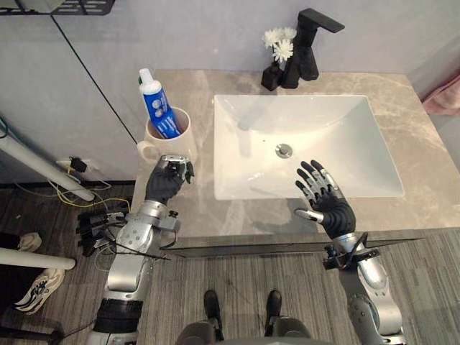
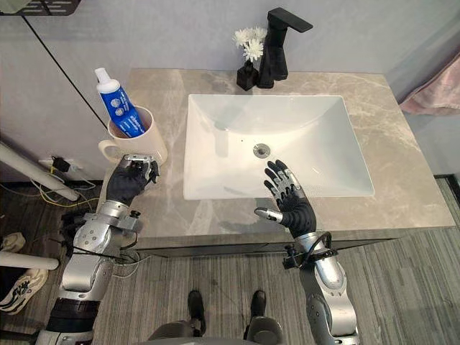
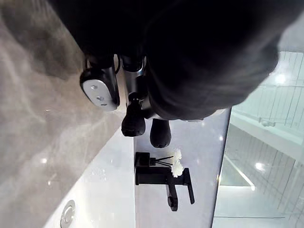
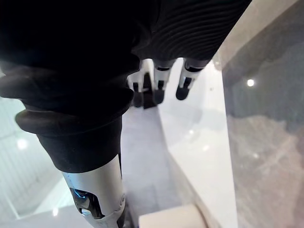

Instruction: Organize washtable

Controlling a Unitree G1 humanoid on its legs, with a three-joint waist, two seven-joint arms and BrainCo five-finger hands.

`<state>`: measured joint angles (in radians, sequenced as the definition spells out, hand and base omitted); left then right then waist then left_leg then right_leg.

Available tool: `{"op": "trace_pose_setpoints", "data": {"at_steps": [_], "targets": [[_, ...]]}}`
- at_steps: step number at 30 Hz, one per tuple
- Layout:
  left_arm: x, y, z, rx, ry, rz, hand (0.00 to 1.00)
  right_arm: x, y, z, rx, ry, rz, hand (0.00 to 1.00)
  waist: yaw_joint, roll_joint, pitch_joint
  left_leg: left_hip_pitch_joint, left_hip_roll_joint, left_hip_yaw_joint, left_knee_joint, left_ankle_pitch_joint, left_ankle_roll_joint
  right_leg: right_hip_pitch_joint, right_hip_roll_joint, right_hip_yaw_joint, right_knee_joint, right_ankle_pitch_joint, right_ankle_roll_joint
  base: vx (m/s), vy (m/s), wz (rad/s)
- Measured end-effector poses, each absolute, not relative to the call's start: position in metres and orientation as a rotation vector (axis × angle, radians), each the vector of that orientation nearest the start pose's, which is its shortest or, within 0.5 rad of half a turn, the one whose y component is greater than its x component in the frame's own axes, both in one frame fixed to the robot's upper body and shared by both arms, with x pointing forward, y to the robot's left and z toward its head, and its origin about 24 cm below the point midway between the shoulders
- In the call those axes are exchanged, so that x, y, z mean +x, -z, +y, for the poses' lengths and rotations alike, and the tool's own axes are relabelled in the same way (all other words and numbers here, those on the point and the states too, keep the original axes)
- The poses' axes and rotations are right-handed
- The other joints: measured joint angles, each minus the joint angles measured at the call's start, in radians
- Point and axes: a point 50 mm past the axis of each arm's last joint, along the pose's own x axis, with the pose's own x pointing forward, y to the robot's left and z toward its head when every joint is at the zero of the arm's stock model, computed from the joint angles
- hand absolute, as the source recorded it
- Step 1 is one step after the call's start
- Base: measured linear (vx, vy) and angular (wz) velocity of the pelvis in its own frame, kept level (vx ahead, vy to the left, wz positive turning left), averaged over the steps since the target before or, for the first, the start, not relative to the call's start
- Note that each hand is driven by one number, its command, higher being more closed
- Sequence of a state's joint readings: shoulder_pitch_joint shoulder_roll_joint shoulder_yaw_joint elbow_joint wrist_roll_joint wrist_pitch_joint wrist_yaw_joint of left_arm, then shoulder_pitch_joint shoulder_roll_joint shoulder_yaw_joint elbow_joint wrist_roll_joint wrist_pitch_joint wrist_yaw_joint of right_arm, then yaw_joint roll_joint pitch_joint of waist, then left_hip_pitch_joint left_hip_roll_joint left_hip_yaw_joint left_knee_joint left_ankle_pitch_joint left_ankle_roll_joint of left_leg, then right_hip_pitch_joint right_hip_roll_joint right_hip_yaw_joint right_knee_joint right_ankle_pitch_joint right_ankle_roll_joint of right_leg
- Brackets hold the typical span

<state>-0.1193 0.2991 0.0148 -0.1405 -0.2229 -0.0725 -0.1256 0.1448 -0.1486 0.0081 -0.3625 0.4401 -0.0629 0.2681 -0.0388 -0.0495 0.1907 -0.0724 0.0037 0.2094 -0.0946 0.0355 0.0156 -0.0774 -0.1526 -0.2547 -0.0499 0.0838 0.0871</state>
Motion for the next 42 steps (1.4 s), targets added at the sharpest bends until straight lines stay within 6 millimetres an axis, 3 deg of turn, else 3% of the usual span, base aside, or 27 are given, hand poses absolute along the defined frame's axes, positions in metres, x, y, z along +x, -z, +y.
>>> {"op": "trace_pose_setpoints", "data": {"at_steps": [23,29,35,42], "targets": [[0.303,-0.162,0.210,0.253,-0.006,-0.442,1.00,0.217,-0.111,-0.160,0.236,-0.338,-0.344,0.00,0.001,0.001,0.065,-0.011,-0.001,0.017,0.001,-0.009,0.013,-0.016,-0.001,0.006,-0.008,0.036,0.005,0.00,-0.004,-0.01],[0.309,-0.170,0.201,0.257,0.022,-0.458,1.00,0.214,-0.116,-0.158,0.234,-0.351,-0.366,0.00,0.001,0.001,0.079,-0.034,-0.002,0.037,0.062,-0.045,0.023,-0.019,-0.009,0.008,-0.008,0.044,0.004,0.02,0.003,-0.06],[0.328,-0.188,0.184,0.287,0.083,-0.482,1.00,0.214,-0.115,-0.150,0.244,-0.389,-0.358,0.00,-0.003,-0.006,0.089,-0.043,-0.001,0.045,0.067,-0.045,0.023,-0.031,-0.008,0.013,-0.008,0.045,0.003,0.01,-0.016,-0.05],[0.333,-0.206,0.177,0.305,0.105,-0.531,1.00,0.215,-0.118,-0.150,0.260,-0.395,-0.376,0.00,-0.004,-0.005,0.103,-0.058,0.009,0.069,0.080,-0.049,0.025,-0.053,0.003,0.017,-0.020,0.083,-0.022,0.00,-0.008,-0.12]]}}
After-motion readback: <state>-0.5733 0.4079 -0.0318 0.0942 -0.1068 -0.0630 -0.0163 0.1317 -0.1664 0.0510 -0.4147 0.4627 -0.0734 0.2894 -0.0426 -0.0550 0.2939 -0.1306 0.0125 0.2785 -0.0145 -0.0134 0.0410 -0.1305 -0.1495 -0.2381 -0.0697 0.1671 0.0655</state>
